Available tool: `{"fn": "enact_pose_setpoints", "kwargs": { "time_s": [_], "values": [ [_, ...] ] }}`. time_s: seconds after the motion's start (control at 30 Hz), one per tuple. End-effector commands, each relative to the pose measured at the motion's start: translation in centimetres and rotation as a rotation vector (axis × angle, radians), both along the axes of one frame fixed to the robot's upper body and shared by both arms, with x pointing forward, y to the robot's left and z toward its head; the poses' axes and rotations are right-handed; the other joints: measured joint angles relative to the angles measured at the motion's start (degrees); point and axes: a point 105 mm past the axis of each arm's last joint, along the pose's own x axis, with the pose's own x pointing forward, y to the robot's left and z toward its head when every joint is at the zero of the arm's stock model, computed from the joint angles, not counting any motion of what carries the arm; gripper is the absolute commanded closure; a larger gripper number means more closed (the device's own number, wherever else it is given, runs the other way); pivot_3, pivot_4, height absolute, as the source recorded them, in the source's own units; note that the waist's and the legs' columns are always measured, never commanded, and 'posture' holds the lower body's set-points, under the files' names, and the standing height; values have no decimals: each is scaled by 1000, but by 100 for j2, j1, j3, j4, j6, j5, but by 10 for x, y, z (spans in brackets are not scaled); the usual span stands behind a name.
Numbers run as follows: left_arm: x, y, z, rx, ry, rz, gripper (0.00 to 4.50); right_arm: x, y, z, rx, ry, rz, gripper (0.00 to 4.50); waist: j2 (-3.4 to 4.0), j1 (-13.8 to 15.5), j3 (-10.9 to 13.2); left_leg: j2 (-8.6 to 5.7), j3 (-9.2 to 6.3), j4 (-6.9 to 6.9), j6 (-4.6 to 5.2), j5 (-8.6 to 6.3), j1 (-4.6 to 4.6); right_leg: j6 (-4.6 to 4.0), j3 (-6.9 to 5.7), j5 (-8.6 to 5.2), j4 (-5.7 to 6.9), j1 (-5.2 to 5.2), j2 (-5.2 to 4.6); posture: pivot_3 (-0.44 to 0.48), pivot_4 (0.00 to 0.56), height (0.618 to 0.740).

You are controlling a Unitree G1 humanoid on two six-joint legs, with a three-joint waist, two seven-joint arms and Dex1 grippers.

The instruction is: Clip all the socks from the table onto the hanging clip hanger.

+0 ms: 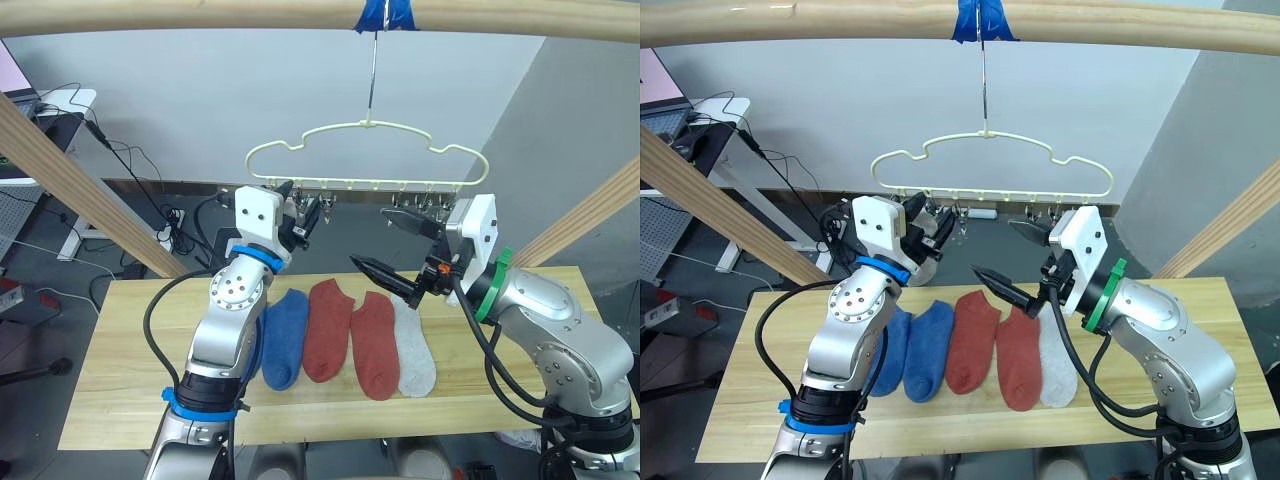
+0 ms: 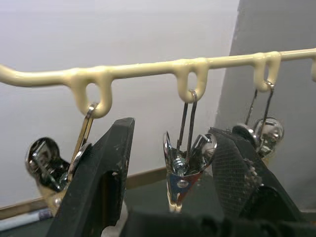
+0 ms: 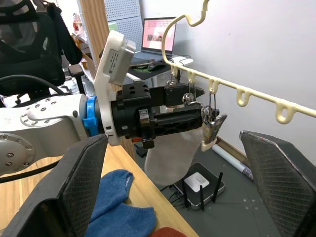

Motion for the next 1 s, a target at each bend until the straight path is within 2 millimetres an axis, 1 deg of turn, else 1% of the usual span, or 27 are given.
{"fn": "enact_pose_setpoints", "kwargs": {
  "time_s": [0.03, 0.23, 0.33, 0.47, 0.53, 0.57, 0.63, 0.67, 0.73, 0.8, 0.87, 1.0],
  "values": [
    [-3, -1, 10, -7, -55, 4, 1906, -7, 3, 12, 13, -64, 19, 0, 0, -1, 0, 0, 0, 0, 0, 0, 0, 0, 0, 0, 0, 0, 0, -156, 279, 740],
    [-2, -4, 12, 14, -80, 4, 1906, -7, 3, 12, 11, -64, 21, 0, 0, -2, 0, 0, 0, 2, 0, 0, 1, 0, 0, 0, 4, 0, 0, -160, 276, 740],
    [-3, -5, 13, 10, -85, -8, 2461, -6, 2, 11, 9, -60, 15, 0, 0, -3, 0, 0, 0, 3, 0, 0, 1, 0, 0, 0, 4, 0, 0, -160, 275, 740],
    [-4, -6, 14, 8, -88, -15, 3634, -6, 2, 9, 7, -57, 11, 0, 0, -4, 0, 0, -1, 3, 0, 0, 1, 0, 0, 0, 4, 0, 0, -161, 274, 740],
    [-4, -6, 14, 8, -89, -17, 4086, -6, 1, 7, 2, -53, 6, 0, 0, -4, 0, 0, 0, 3, 0, 0, 0, 0, 0, 0, 4, 0, 0, -160, 275, 740],
    [-4, -6, 15, 9, -90, -18, 4226, -5, 1, 5, -3, -50, 2, 0, 0, -4, 0, 0, 0, 3, 0, 0, 1, 0, 0, 0, 4, 0, 0, -160, 273, 740],
    [-5, -5, 15, 12, -90, -19, 4270, -4, -2, -1, -24, -42, -11, 0, 0, -4, 0, 0, 0, 3, 0, 0, 1, 0, 0, 0, 5, 0, 0, -160, 273, 740],
    [-5, -5, 15, 15, -88, -20, 4270, -2, -4, -6, -42, -29, -26, 0, 0, -3, 0, 0, 0, 3, 0, 0, 1, 0, 0, 0, 5, 0, 0, -160, 273, 740],
    [-6, -5, 13, 25, -69, -33, 4270, 7, -13, -25, -113, 19, -87, 0, 0, -3, 0, -1, 0, 3, -1, 1, 0, 0, 0, 0, 5, 0, 0, -156, 274, 740],
    [-7, -5, 7, 34, -11, -60, 4270, 18, -26, -52, -224, 97, -156, 0, 0, -4, 0, -2, 1, 5, -1, 1, 1, 0, 1, 0, 5, 0, 0, -155, 276, 740],
    [-9, -7, 3, 41, 39, -96, 4270, 26, -37, -74, -310, 151, -202, 0, -1, -4, 0, -2, 2, 7, -1, 1, 3, 1, 2, 0, 10, 1, 0, -155, 276, 740],
    [-16, -5, 1, 50, 122, -167, 4270, 39, -48, -116, -430, 232, -206, 0, -1, -17, 0, -1, 3, 10, 4, -1, 13, 1, 3, 0, 36, 0, 1, -146, 281, 740]
  ]
}}
